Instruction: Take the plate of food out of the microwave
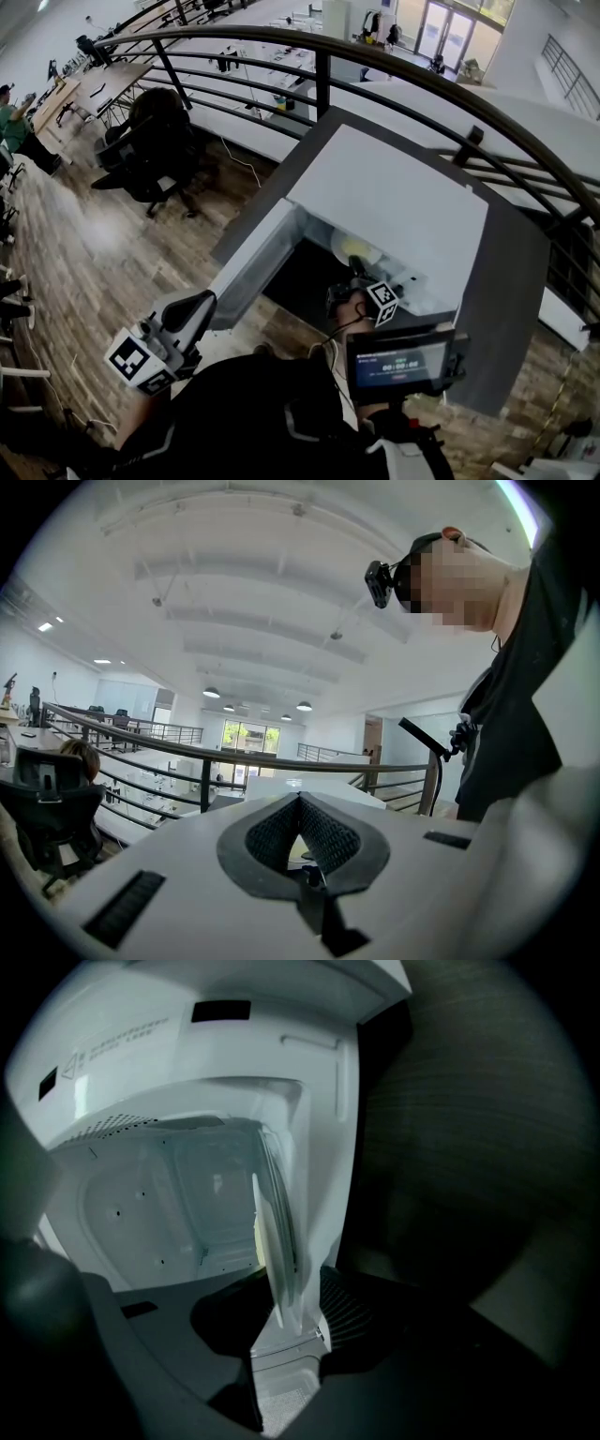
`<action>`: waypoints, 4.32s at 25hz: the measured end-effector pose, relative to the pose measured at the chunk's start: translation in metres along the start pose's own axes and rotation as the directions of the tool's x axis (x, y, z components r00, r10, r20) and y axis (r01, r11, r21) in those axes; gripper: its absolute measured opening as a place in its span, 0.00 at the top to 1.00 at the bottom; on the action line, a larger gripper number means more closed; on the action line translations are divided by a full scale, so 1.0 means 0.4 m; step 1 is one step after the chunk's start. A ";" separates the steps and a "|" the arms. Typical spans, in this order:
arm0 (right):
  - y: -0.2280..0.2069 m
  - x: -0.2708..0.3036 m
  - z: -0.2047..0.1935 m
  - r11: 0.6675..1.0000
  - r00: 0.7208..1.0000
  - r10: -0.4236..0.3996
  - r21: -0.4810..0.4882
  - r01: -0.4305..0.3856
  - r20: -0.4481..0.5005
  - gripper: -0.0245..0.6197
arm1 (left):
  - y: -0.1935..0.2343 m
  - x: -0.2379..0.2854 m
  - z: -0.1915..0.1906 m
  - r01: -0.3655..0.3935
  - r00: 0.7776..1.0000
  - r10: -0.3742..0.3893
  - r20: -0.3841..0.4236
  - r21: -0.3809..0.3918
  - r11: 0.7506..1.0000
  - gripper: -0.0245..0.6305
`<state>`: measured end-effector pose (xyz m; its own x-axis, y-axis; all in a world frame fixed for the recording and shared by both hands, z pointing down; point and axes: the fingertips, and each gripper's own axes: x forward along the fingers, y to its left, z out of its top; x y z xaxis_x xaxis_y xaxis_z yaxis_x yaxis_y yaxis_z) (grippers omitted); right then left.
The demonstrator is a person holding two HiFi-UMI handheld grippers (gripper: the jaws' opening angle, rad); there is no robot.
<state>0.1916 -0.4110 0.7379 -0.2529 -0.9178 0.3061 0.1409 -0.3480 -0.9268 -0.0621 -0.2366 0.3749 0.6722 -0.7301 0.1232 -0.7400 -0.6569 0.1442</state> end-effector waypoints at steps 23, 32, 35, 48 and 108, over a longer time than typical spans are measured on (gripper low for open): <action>0.001 -0.058 -0.044 0.994 0.999 0.026 -0.107 -0.028 -0.019 0.93 | 0.010 -0.014 -0.028 0.050 0.999 -0.050 0.002 -0.004 0.999 0.96; 0.018 -0.121 -0.087 0.991 0.997 0.056 -0.122 -0.062 -0.052 0.92 | -0.011 -0.036 -0.016 0.091 0.996 -0.091 0.012 -0.004 0.996 0.96; 0.031 -0.139 -0.107 0.990 0.996 0.070 -0.120 -0.077 -0.062 0.92 | -0.006 -0.044 -0.027 0.100 0.995 -0.100 -0.001 -0.014 0.995 0.96; 0.112 -0.253 -0.196 0.984 0.987 0.124 -0.116 -0.136 -0.106 0.92 | -0.008 -0.052 -0.032 0.202 0.978 -0.200 0.059 -0.038 0.979 0.96; 0.342 -0.670 -0.291 0.929 0.942 0.260 -0.213 -0.304 -0.211 0.93 | -0.243 0.036 -0.064 0.463 0.885 -0.462 0.052 -0.017 0.886 0.96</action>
<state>0.1674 -0.1906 0.5038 -0.4033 -0.9151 0.0013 0.0042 -0.0033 -1.0000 0.0199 -0.1784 0.3879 0.9357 -0.3527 -0.0081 -0.3439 -0.9171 0.2019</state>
